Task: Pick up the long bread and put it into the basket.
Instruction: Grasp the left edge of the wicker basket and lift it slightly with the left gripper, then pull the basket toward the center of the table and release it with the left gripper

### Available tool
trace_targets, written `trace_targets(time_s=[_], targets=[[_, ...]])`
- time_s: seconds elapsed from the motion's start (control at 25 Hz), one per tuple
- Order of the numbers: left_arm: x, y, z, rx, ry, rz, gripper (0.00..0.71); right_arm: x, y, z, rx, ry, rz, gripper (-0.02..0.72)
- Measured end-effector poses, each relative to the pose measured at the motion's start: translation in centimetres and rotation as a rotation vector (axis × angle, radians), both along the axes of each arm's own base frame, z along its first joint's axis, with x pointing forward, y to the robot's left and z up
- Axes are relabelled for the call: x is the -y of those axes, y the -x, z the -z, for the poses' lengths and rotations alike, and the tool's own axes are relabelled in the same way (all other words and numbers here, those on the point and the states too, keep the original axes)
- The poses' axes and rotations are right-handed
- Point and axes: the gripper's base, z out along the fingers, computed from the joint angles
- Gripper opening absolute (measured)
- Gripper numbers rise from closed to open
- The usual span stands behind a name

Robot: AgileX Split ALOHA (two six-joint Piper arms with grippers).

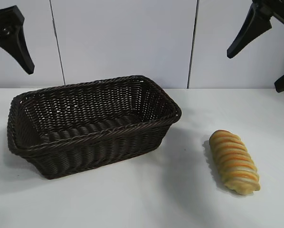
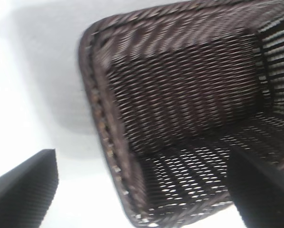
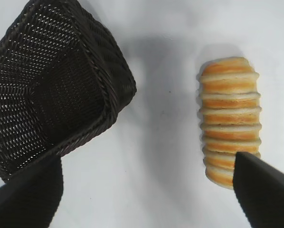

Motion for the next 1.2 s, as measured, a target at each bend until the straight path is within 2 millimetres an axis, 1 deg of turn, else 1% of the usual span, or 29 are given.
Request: trace_targets(time_s=[0.24,0.32,0.36,0.4,0.44,0.48,0.56,0.6,0.64,0.68,1.0,1.12,1.2], targets=[[0.3,-1.4,4.1,-0.072,-0.005,-0.013,0.689,0.0,0.0,0.0,0.0,0.0,0.0,0.695],[0.4,-1.6,5.0,-0.091,-0.001,-0.014,0.686,0.0,0.0,0.0,0.0,0.0,0.0,0.695],[0.4,-1.7,5.3,-0.093,0.005,-0.018,0.67,0.0,0.0,0.0,0.0,-0.001,0.0,0.695],[0.5,-1.8,5.4,-0.09,0.013,-0.023,0.628,0.0,0.0,0.0,0.0,-0.001,0.0,0.695],[0.6,-1.8,5.4,-0.089,0.021,-0.029,0.553,0.0,0.0,0.0,0.0,-0.001,0.0,0.695],[0.6,-1.9,5.4,-0.087,0.027,-0.034,0.469,0.0,0.0,0.0,0.0,-0.001,0.0,0.695],[0.6,-1.9,5.3,-0.081,0.033,-0.039,0.232,0.0,0.0,0.0,0.0,-0.001,0.0,0.695],[0.7,-1.9,5.3,-0.079,0.035,-0.041,0.157,0.0,0.0,0.0,0.0,-0.001,0.0,0.695],[0.7,-2.1,5.3,-0.071,0.042,-0.053,0.107,0.0,0.0,0.0,0.0,-0.001,0.0,0.695],[0.7,-2.2,5.3,-0.06,0.048,-0.06,0.097,0.0,0.0,0.0,0.0,-0.002,0.001,0.695],[0.9,-2.2,5.1,-0.063,0.075,-0.059,0.097,0.0,0.0,0.0,0.0,-0.003,0.0,0.695],[1.2,-2.8,4.1,-0.056,0.083,-0.036,0.097,0.0,0.0,0.0,0.0,-0.003,0.0,0.695],[1.4,-3.5,3.1,-0.044,0.086,-0.005,0.097,0.0,0.0,0.0,0.0,-0.003,0.0,0.695]])
